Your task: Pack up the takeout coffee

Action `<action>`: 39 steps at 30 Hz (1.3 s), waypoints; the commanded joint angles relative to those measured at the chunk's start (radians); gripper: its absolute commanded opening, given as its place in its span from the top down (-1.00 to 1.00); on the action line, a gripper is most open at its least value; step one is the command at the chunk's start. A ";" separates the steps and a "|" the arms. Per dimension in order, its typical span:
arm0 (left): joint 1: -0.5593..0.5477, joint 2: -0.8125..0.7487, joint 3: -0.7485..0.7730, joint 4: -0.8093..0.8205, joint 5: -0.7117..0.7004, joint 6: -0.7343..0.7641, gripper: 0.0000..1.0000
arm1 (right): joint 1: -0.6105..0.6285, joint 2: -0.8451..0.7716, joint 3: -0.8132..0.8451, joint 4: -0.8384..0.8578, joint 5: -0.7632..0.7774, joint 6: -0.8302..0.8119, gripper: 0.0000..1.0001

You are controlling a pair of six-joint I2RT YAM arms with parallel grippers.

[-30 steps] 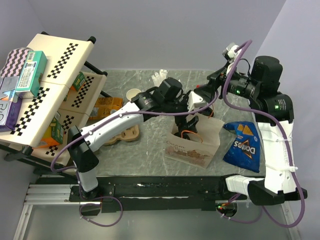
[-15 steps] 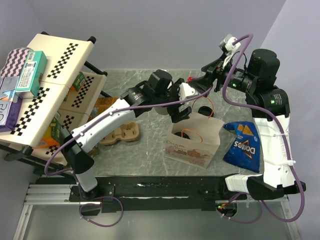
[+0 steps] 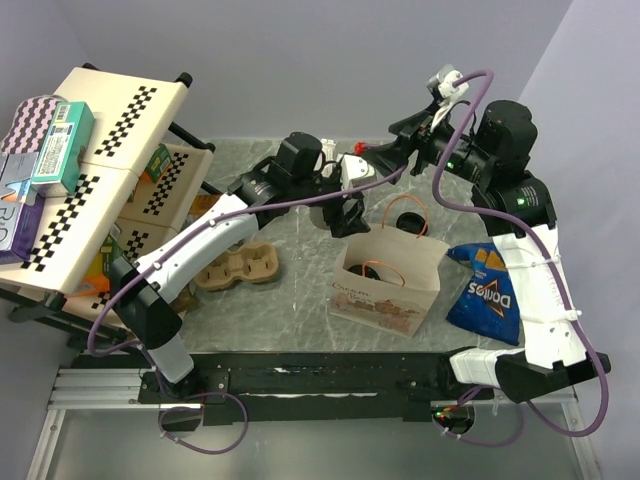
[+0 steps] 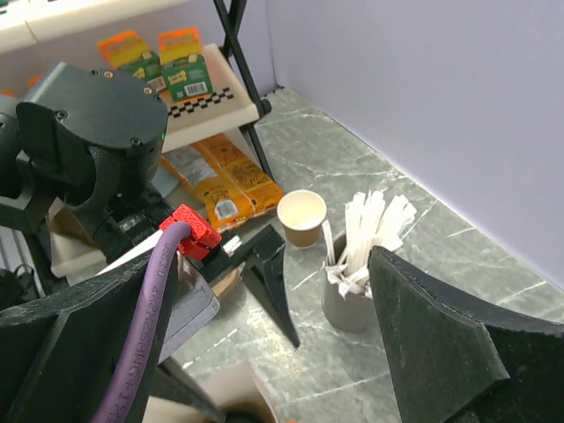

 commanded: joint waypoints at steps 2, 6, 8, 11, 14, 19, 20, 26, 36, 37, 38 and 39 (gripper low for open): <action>0.442 -0.276 0.129 0.447 0.111 -0.548 -0.67 | -0.165 -0.092 0.043 -0.243 0.249 -0.127 -0.79; 0.473 -0.271 0.140 0.474 0.177 -0.575 -0.68 | -0.170 -0.089 0.065 -0.229 0.281 -0.119 -0.78; 0.473 -0.276 0.126 0.509 0.197 -0.585 -0.69 | -0.170 -0.089 0.068 -0.221 0.298 -0.128 -0.77; 0.471 -0.276 0.108 0.543 0.264 -0.622 -0.68 | -0.168 -0.076 0.071 -0.220 0.348 -0.151 -0.74; 0.454 -0.273 0.095 0.537 0.283 -0.633 -0.69 | -0.156 -0.060 0.065 -0.212 0.430 -0.175 -0.72; 0.355 -0.270 0.081 0.419 0.182 -0.505 -0.70 | -0.141 -0.009 0.118 -0.191 0.353 -0.057 -0.72; 0.326 -0.262 0.085 0.407 0.160 -0.492 -0.71 | -0.123 -0.004 0.132 -0.184 0.367 -0.044 -0.72; 0.197 -0.205 0.160 0.257 -0.055 -0.294 -0.71 | 0.026 0.031 0.170 -0.166 0.367 -0.093 -0.77; 0.204 -0.205 0.155 0.279 -0.170 -0.205 -0.68 | 0.017 0.040 0.166 -0.161 -0.064 -0.007 -0.86; 0.204 -0.205 0.155 0.280 -0.181 -0.193 -0.68 | 0.014 0.042 0.163 -0.171 -0.100 -0.016 -0.87; 0.203 -0.199 0.158 0.261 -0.191 -0.176 -0.65 | 0.014 0.042 0.158 -0.178 -0.139 -0.017 -0.87; 0.204 -0.199 0.157 0.260 -0.226 -0.159 -0.63 | 0.014 0.036 0.146 -0.177 -0.168 -0.009 -0.88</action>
